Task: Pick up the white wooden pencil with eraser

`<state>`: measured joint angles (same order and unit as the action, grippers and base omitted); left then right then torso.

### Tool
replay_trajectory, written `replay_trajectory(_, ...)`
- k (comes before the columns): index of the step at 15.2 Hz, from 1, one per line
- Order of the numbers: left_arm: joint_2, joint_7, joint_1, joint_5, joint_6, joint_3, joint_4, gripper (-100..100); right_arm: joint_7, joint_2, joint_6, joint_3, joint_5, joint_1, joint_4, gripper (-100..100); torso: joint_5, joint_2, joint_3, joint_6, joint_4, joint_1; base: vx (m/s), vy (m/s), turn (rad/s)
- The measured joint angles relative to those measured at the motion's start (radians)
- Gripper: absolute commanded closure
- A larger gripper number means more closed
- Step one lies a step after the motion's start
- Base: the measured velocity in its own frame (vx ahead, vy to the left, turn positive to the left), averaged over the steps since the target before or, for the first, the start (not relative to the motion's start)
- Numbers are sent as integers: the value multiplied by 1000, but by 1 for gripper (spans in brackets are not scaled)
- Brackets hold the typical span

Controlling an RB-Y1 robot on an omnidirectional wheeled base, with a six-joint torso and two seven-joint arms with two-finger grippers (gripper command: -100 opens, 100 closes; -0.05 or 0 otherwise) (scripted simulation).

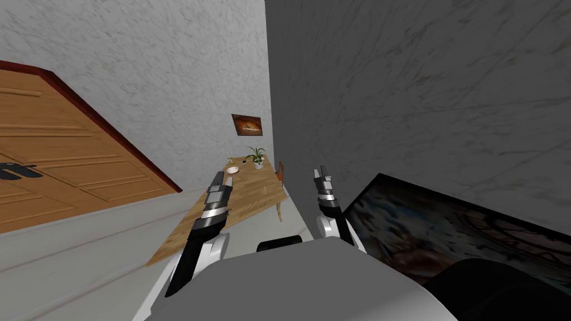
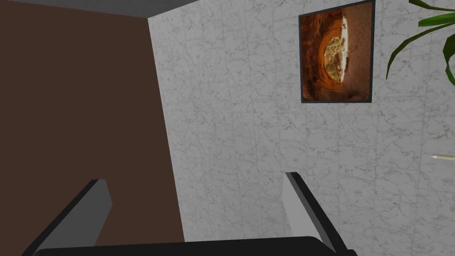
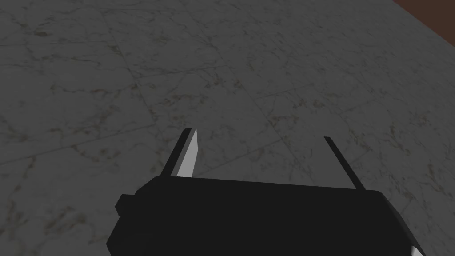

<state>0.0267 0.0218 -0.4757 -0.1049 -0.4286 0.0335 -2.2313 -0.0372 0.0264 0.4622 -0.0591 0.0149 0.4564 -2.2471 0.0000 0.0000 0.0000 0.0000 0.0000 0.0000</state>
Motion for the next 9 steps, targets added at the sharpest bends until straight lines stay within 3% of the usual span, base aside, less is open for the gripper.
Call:
replay_trajectory(4,64,21,30,25,31,3,55,-100,0,0,0,0,0,0,0,0,0,0,0,1,0,2,-2,25,-168)
replay_trajectory(9,144,67,73,76,111,2,137,-100,0,0,0,0,0,0,0,0,1,0,0,1,0,3,-5,37,-211)
